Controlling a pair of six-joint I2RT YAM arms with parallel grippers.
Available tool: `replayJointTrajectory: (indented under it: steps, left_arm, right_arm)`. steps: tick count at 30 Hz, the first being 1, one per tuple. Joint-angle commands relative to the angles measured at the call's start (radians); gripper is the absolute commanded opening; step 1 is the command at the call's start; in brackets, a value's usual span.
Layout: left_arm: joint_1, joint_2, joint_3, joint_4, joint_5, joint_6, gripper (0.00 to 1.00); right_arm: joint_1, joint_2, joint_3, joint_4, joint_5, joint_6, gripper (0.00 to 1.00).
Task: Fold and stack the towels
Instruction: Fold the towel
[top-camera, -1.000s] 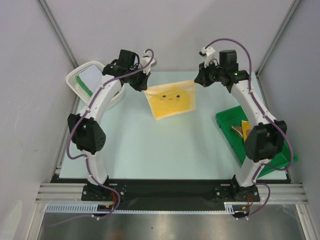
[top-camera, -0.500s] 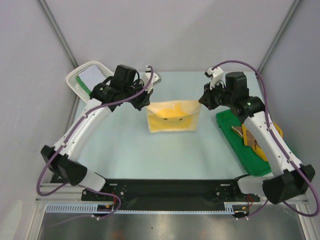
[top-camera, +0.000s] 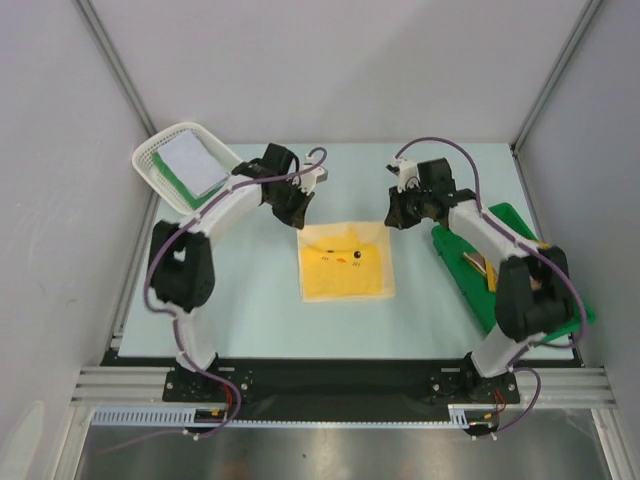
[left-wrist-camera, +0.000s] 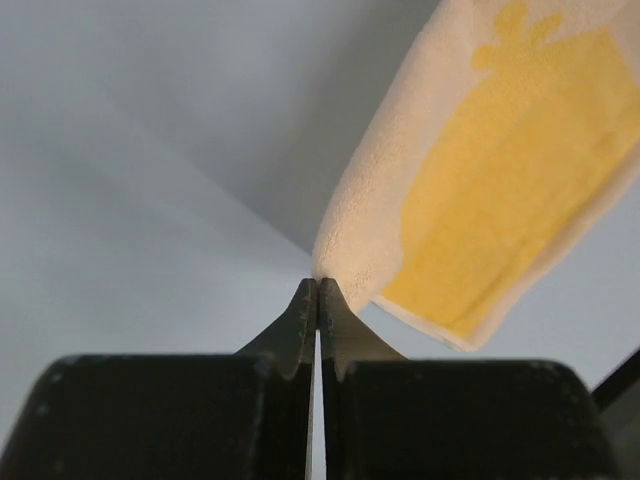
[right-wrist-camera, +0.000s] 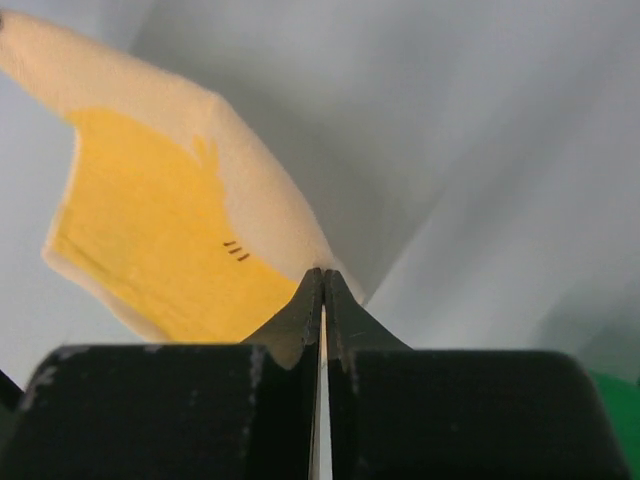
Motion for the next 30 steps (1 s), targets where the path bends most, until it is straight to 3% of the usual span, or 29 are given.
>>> replayJointTrajectory:
  steps: [1, 4, 7, 10, 19, 30]
  left_arm:
    - [0.073, 0.149, 0.121, 0.074, 0.069, 0.001, 0.0]
    - [0.095, 0.294, 0.266, 0.034, 0.069, 0.029, 0.0]
    - [0.11, 0.393, 0.393, 0.009, 0.049, 0.064, 0.0]
    - [0.118, 0.443, 0.428, 0.014, 0.04, 0.082, 0.0]
    - [0.12, 0.387, 0.349, 0.058, 0.007, 0.101, 0.0]
    - [0.106, 0.18, 0.1, 0.175, 0.006, 0.084, 0.0]
  right_arm:
    - [-0.052, 0.182, 0.077, 0.148, -0.093, -0.023, 0.0]
    - [-0.069, 0.36, 0.204, 0.113, -0.094, -0.067, 0.0]
    - [-0.083, 0.458, 0.296, 0.104, -0.083, -0.083, 0.0]
    - [-0.086, 0.491, 0.313, 0.147, -0.066, -0.083, 0.0]
    - [-0.083, 0.462, 0.275, 0.188, -0.035, -0.078, 0.0]
    - [-0.066, 0.226, 0.016, 0.268, 0.009, -0.033, 0.0]
